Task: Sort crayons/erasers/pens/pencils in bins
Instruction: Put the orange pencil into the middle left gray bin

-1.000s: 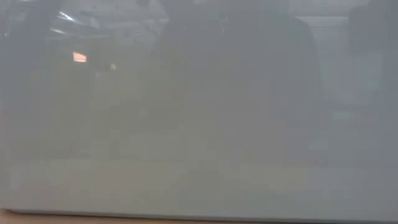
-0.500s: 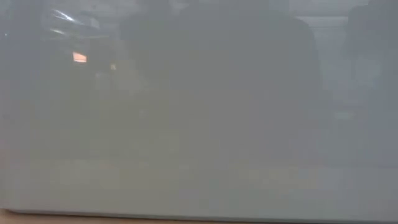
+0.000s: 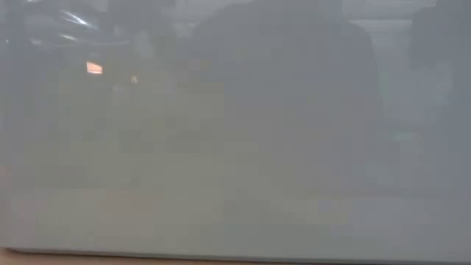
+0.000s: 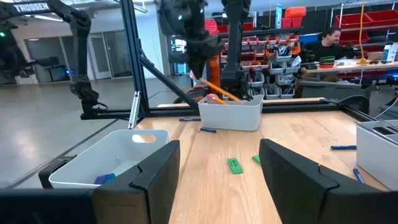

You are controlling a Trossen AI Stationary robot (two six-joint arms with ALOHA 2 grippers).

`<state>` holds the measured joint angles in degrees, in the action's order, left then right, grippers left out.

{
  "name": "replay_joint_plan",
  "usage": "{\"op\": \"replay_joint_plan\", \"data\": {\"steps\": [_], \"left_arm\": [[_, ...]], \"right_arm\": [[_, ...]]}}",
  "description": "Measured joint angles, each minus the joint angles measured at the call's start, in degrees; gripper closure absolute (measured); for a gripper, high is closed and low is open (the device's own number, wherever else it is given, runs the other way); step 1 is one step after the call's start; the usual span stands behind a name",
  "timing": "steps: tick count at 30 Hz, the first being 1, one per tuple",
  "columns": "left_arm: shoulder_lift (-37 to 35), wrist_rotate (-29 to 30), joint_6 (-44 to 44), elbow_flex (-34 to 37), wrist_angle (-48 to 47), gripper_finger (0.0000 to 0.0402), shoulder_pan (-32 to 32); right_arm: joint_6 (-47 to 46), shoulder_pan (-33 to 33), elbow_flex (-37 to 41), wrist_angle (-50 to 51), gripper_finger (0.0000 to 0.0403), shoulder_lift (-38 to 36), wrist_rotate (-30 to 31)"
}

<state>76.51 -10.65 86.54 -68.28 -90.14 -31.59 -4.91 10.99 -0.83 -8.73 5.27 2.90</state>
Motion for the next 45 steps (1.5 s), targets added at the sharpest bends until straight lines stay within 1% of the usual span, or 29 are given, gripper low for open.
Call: {"op": "replay_joint_plan", "data": {"steps": [2, 5, 9, 15, 18, 22, 25, 28, 33, 35, 37, 39, 42, 43, 45], "left_arm": [[-2.0, -0.8, 2.4, 2.8, 1.1, 0.0387, -2.6], [-3.8, -1.8, 6.0, 6.8, -0.4, 0.039, -5.2], [-6.3, -1.0, 10.9, 11.0, 0.0, 0.0378, -6.5], [-7.8, 2.7, 10.6, 16.4, 4.4, 0.0371, -6.5], [-7.9, 3.3, 10.7, 18.6, 7.6, 0.037, -6.2], [-7.9, 3.2, 10.5, 20.0, 7.8, 0.0367, -5.0], [-8.3, 3.3, 9.0, 19.8, 7.7, 0.0347, -4.0], [-8.3, 3.3, 6.8, 18.5, 7.3, 0.0316, -2.7], [-8.3, 3.5, 4.3, 15.6, 3.9, 0.0265, -1.1], [-8.3, 6.0, 2.6, 13.9, 4.4, 0.0252, -0.5], [-8.4, 11.5, -0.1, 12.4, 8.1, 0.0245, -0.2], [-8.4, 18.7, -5.5, 11.4, 16.1, 0.0244, 0.0], [-8.2, 29.3, -15.9, 11.8, 30.2, 0.0243, 0.4], [-7.6, 31.5, -19.8, 12.0, 34.9, 0.0243, 0.7], [-5.4, 32.9, -27.8, 12.5, 42.6, 0.024, 1.7]], "right_arm": [[0.0, 0.0, 0.0, 0.0, 0.019, 0.0, 0.0], [0.0, 0.0, 0.0, 0.0, 0.019, 0.0, 0.0], [0.0, 0.0, 0.0, 0.0, 0.019, 0.0, 0.0], [0.0, 0.0, 0.0, 0.0, 0.019, 0.0, 0.0], [0.0, 0.0, 0.0, 0.0, 0.019, 0.0, 0.0], [0.0, 0.0, 0.0, 0.0, 0.019, 0.0, 0.0], [0.0, 0.0, 0.0, 0.0, 0.019, 0.0, 0.0], [0.0, 0.0, 0.0, 0.0, 0.019, 0.0, 0.0], [0.0, 0.0, 0.0, 0.0, 0.019, 0.0, 0.0], [0.0, 0.0, 0.0, 0.0, 0.019, 0.0, 0.0], [0.0, 0.0, 0.0, 0.0, 0.019, 0.0, 0.0], [0.0, 0.0, 0.0, 0.0, 0.019, 0.0, 0.0], [0.0, 0.0, 0.0, 0.0, 0.019, 0.0, 0.0], [0.0, 0.0, 0.0, 0.0, 0.019, 0.0, 0.0], [0.0, 0.0, 0.0, 0.0, 0.019, 0.0, 0.0]]}}
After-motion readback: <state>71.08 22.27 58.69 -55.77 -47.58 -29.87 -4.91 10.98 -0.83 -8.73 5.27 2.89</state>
